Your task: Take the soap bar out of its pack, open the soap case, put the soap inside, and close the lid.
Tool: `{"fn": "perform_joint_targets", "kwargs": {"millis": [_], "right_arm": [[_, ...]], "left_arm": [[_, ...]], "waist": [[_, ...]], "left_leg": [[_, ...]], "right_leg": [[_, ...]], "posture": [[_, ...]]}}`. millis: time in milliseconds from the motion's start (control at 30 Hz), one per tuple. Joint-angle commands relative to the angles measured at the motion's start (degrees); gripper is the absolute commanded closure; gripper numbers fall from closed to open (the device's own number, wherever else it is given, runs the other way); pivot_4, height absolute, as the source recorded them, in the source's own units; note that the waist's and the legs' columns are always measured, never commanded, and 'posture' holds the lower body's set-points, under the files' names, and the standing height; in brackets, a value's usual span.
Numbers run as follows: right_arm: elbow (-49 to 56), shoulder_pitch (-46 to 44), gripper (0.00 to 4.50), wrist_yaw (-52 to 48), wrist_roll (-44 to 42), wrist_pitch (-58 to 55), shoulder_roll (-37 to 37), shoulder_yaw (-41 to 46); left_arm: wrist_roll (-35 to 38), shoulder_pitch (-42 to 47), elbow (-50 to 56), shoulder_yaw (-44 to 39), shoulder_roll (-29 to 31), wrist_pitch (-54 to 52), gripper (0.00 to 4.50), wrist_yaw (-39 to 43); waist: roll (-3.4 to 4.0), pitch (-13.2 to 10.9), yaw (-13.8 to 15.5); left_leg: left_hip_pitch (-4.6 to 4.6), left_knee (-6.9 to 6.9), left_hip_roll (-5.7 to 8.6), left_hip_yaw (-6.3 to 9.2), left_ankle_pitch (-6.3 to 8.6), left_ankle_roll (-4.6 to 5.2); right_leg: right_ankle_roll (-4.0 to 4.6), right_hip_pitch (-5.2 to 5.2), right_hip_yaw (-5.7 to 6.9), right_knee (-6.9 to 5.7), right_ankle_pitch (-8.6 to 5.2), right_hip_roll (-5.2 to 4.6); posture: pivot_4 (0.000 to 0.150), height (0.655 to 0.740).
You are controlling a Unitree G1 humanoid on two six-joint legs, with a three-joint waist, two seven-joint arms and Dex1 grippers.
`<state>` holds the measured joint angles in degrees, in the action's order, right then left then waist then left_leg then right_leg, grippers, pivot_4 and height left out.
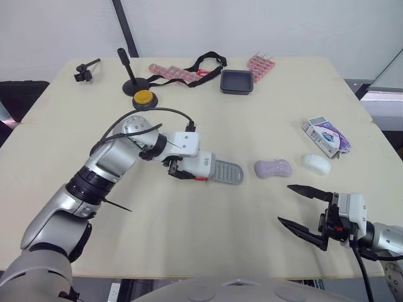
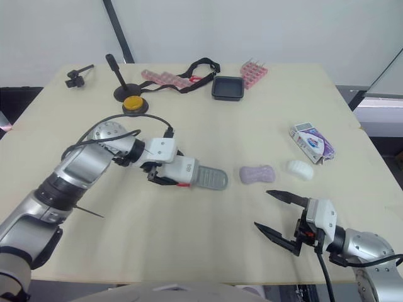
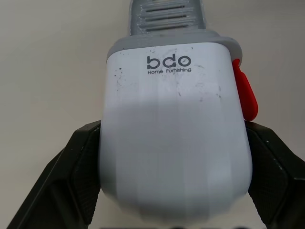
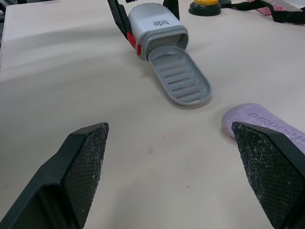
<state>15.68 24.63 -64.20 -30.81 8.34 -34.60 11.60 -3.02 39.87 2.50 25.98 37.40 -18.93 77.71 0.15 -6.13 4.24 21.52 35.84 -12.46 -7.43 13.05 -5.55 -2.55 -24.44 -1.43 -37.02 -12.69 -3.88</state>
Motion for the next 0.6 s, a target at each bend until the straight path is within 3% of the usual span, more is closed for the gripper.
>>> {"fn": "perform_joint_targets", "kwargs": {"millis": [33, 400, 600], "right_arm": [[1.0, -0.4, 0.05, -0.4, -0.7, -0.2, -0.6, 0.9], [-0.4, -1.3, 0.05, -1.1, -0.2, 0.0, -0.5, 0.5], [-0.6, -1.3, 0.05, -1.5, 0.1, 0.0, -0.7, 0.6]], "left_arm": [[-0.6, -0.1, -2.8, -1.0, 1.6, 5.2, 0.85, -0.3], [2.8, -2.5, -2.5, -1.9, 0.8, 5.0, 0.85, -0.5], [0.6, -2.6, -4.5, -1.2, 1.3, 6.7, 0.85, -1.1]], "waist": [[0.0, 0.0, 0.0], [0.0, 0.0, 0.0], [0.0, 0.0, 0.0]], "left_leg": [[0.0, 0.0, 0.0, 0.0, 0.0, 0.0], [0.02, -0.04, 0.0, 0.0, 0.0, -0.01], [0.02, -0.04, 0.0, 0.0, 0.0, -0.01]], "right_leg": [[0.0, 0.0, 0.01, 0.0, 0.0, 0.02], [0.0, 0.01, 0.0, 0.07, 0.0, 0.04], [0.0, 0.01, 0.02, 0.07, 0.0, 0.03]], "posture": [[0.15, 0.7291], [0.15, 0.7291], [0.15, 0.7291]]}}
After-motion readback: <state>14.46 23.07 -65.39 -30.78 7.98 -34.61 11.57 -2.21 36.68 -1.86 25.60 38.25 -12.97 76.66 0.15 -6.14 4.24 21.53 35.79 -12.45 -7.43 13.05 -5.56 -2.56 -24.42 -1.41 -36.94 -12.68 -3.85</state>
